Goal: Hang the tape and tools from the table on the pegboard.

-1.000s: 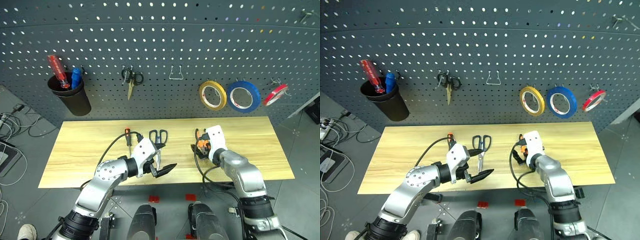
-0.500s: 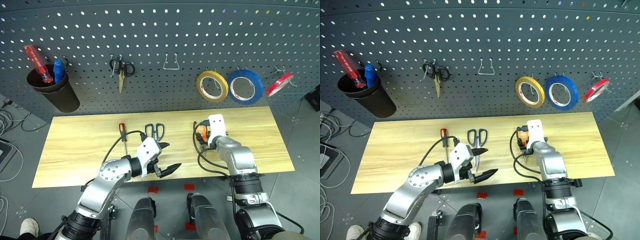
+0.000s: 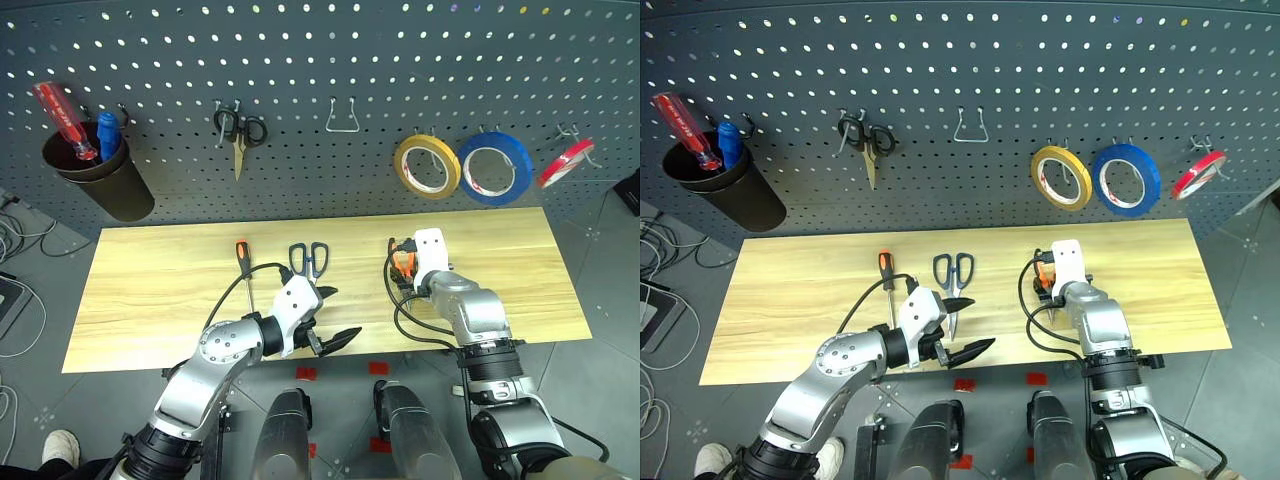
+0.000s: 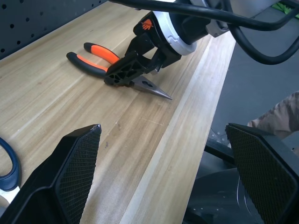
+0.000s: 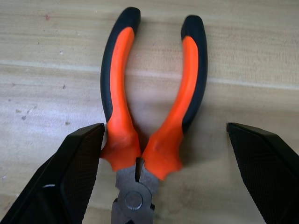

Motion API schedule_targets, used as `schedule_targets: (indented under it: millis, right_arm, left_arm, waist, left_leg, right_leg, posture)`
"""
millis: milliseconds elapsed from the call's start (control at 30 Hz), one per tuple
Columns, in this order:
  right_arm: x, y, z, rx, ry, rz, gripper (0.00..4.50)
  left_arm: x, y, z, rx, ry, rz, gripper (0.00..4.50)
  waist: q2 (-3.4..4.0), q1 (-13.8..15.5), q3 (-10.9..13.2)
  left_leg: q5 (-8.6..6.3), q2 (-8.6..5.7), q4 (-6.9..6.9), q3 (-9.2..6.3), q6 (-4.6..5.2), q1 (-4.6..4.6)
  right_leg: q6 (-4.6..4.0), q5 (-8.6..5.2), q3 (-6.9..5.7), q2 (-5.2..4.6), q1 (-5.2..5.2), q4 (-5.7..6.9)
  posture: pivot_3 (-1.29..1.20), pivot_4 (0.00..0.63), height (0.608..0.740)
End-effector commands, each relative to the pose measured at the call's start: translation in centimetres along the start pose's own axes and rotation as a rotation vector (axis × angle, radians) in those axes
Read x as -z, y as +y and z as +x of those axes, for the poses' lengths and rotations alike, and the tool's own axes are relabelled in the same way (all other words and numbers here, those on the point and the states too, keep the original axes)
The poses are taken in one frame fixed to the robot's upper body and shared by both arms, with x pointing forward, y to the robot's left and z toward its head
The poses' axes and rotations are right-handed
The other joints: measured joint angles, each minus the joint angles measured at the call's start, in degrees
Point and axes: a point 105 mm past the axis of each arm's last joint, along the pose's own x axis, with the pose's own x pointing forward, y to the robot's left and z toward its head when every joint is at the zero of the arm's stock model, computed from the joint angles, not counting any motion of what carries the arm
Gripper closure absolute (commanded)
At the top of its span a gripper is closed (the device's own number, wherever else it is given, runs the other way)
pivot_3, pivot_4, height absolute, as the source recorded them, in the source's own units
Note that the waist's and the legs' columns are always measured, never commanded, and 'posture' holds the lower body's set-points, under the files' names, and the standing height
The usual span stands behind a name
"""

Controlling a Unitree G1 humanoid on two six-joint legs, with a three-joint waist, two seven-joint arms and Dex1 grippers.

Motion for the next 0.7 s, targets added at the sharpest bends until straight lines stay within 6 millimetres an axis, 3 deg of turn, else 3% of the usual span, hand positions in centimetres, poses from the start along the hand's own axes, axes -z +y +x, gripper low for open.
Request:
schedule_targets:
  millis: [33,200,400,700]
  right_arm:
    - [-0.8,0.2,-0.1,-0.014,-0.036,-0.005,0.86]
    - [-1.0,0.4,-0.1,-0.028,-0.052,-0.015,2.37]
    - [-1.0,0.8,-0.6,-0.059,-0.086,-0.107,2.37]
    - [-0.4,2.1,-3.9,-0.202,-0.236,-0.250,2.37]
  left_arm:
    - [-1.0,-0.3,0.0,0.008,-0.032,0.023,0.00]
    - [-1.0,-0.4,-0.1,0.013,-0.033,0.027,0.00]
    - [-1.0,-0.4,0.0,0.014,-0.036,0.030,0.00]
    - [-1.4,0.1,-0.9,-0.039,-0.057,0.037,0.00]
  waist:
    - [0.00,0.0,0.1]
    - [-0.01,0.0,0.2]
    - [-0.01,0.0,0.2]
    - [-0.16,0.1,-0.1]
  left_leg:
    - [0.00,0.00,0.00,0.00,0.00,-0.01]
    - [0.00,0.03,-0.01,0.01,-0.01,-0.05]
    - [0.02,0.05,-0.02,0.03,-0.03,-0.14]
    - [0.15,0.06,-0.05,0.05,-0.27,-0.24]
  right_leg:
    - [0.00,0.00,0.00,0.00,0.00,-0.01]
    - [0.00,0.00,-0.01,0.00,-0.05,-0.02]
    - [0.00,0.00,0.00,0.00,-0.16,-0.01]
    - [0.01,0.01,0.00,-0.02,-0.22,-0.06]
  posture:
    - [0.14,0.415,0.740]
    - [0.14,0.406,0.740]
    - [0.13,0.372,0.740]
    - [0.13,0.288,0.740]
